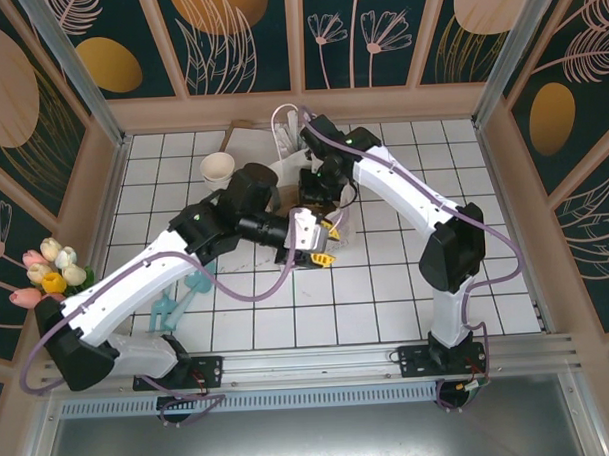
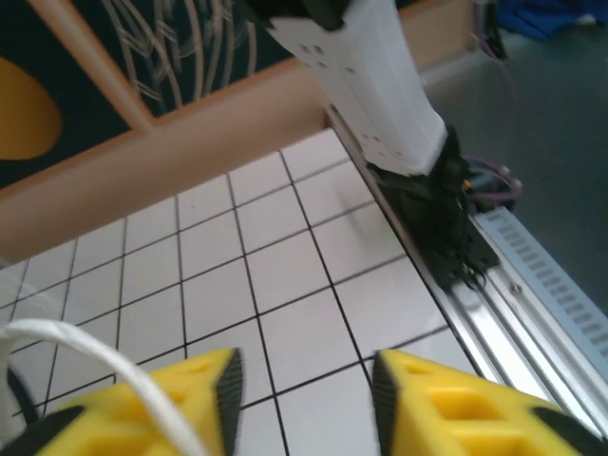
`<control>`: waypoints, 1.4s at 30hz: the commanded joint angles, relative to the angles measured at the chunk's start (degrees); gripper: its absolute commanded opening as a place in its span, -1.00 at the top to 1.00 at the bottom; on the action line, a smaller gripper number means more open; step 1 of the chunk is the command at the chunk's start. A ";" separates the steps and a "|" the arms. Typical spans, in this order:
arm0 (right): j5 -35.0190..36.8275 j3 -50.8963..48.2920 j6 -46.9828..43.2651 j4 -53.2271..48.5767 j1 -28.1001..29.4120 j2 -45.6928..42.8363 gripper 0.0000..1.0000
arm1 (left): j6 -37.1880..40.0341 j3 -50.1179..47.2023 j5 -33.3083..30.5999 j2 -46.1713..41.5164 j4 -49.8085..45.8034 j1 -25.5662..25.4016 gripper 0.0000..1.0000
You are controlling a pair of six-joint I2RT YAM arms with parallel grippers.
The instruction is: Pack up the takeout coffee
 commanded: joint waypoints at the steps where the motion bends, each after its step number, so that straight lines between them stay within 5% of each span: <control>1: 1.80 -2.92 -2.15 1.87 0.71 -2.96 0.69 | -9.40 -5.38 -2.82 -6.02 14.13 0.78 -0.12; 7: 2.16 -6.07 -4.83 3.43 1.40 -4.41 0.68 | -25.69 -15.88 -12.53 -15.74 29.76 5.38 -0.80; 10: 2.48 -6.17 -6.24 2.92 1.43 -4.32 0.68 | -34.42 -19.97 -22.13 -19.03 34.35 8.21 -0.96; 16: 4.00 -5.22 -8.63 2.47 1.71 -3.73 0.68 | -54.88 -17.20 -50.96 -16.36 31.46 11.94 -0.98; 20: 4.34 -5.53 -9.75 3.25 2.23 -3.40 0.67 | -64.28 -10.62 -60.98 -10.24 19.07 12.57 -0.97; 30: 7.60 -4.59 -12.87 0.69 3.77 -2.39 0.67 | -72.62 -0.09 -49.63 -3.21 -3.99 12.62 -0.71; 36: 9.03 -3.56 -14.30 -0.39 3.87 -1.38 0.67 | -75.61 -0.28 -43.31 -4.23 -9.53 12.62 -0.71; 42: 9.96 -1.62 -15.31 -1.26 4.13 0.03 0.67 | -76.95 -2.53 -41.82 -3.84 -10.20 12.56 -0.51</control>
